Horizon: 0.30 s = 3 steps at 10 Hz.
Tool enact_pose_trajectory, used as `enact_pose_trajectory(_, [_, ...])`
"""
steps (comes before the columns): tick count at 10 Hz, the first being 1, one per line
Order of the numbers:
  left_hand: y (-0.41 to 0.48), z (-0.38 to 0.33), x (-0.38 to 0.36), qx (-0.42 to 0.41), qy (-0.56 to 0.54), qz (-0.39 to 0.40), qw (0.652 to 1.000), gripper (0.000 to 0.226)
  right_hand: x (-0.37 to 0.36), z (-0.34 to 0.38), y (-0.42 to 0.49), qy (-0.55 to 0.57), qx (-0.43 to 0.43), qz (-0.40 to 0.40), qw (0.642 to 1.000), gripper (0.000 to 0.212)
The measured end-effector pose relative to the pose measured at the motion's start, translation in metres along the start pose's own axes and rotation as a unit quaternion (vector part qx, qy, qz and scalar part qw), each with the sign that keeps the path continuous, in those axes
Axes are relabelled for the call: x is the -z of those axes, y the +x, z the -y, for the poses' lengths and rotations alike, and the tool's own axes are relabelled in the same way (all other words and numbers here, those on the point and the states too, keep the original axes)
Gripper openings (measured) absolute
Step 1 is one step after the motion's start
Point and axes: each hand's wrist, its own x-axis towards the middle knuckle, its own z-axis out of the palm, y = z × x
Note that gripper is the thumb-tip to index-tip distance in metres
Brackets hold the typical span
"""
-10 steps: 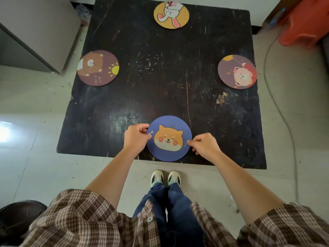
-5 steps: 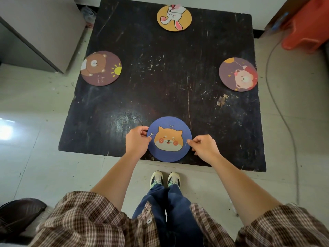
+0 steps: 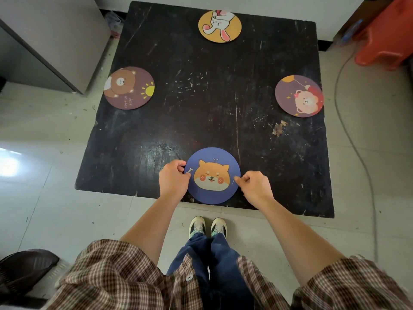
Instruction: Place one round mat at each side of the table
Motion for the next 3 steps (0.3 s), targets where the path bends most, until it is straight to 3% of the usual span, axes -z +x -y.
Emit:
enact_pose_trajectory(2, [-0.002, 0.007, 0.005, -0.008, 0.047, 0.012, 0.999, 0.037, 0.003, 0.002, -0.003, -0.004, 0.005, -0.011, 1.000, 0.023])
enact_pose_trajectory(3, [-0.010, 0.014, 0.011, -0.039, 0.093, -0.028, 0.994, 0.039, 0.023, 0.012, -0.006, 0.052, 0.023, -0.024, 0.998, 0.025])
